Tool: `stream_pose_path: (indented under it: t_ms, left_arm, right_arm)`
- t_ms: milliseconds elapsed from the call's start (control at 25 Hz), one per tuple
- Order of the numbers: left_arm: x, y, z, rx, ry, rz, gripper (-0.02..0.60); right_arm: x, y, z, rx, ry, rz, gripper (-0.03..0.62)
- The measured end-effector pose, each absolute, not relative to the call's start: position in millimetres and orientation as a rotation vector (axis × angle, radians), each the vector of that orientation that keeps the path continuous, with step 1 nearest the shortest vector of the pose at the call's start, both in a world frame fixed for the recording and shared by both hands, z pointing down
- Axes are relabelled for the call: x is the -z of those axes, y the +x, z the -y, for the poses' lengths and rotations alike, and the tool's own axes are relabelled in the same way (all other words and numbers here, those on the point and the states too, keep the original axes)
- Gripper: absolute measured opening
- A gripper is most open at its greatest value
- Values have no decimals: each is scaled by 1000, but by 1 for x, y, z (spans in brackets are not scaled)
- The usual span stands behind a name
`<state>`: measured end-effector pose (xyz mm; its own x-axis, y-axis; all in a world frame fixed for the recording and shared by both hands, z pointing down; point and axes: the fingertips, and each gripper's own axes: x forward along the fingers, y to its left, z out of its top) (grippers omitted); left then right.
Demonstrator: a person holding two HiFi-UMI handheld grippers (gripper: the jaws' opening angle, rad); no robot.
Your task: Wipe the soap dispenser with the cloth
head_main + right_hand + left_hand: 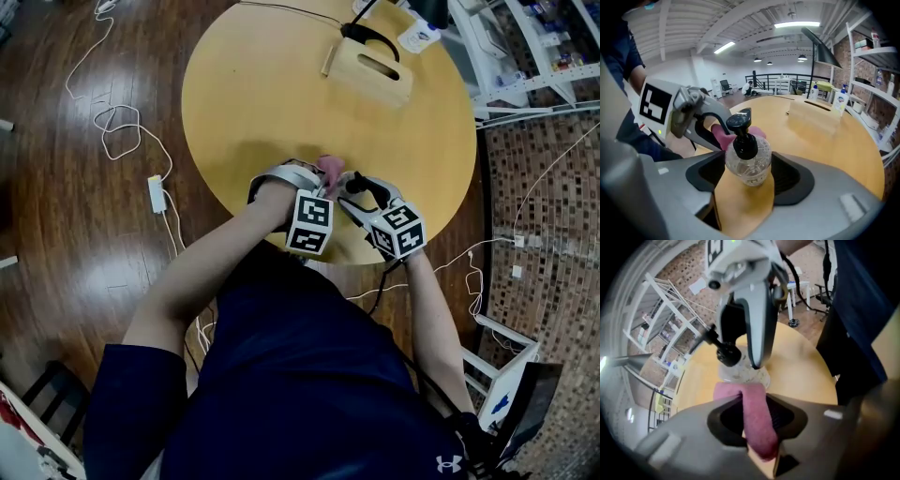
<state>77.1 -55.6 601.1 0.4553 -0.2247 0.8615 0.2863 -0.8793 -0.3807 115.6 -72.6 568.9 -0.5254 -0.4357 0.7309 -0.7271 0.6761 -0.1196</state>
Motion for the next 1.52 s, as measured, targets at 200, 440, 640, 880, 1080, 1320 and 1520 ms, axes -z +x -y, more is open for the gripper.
stream_pose_path:
  t_ms: [200,440,640,880,1080,1320,1520]
  left_arm:
    - [-569,68,40,1300,-2296,27,109]
    - [-640,53,49,1585,-2233,74,108]
    - [-640,71,39,1526,-2263,109,108]
    - [-579,71,26,1312,-2212,178,107]
    - [-586,70,31,1335,-2214,176,107]
    - [-654,72,43,1536,-2121,170,107]
    - [-634,72,28,1459,-2143,214,107]
  right_arm:
    - [-570,111,61,-470,727,2237,313]
    - [-570,117,66,-848,1075,2093,394]
    - [-577,110,64,-772,1162,2026,344]
    - [-581,109,54,-588,799,2215,342]
    - [-578,116,54,-488,731,2184,383]
    - [-569,124,52,-983,1210,1981,348]
    - [-569,113,59,-722,1046,2067,318]
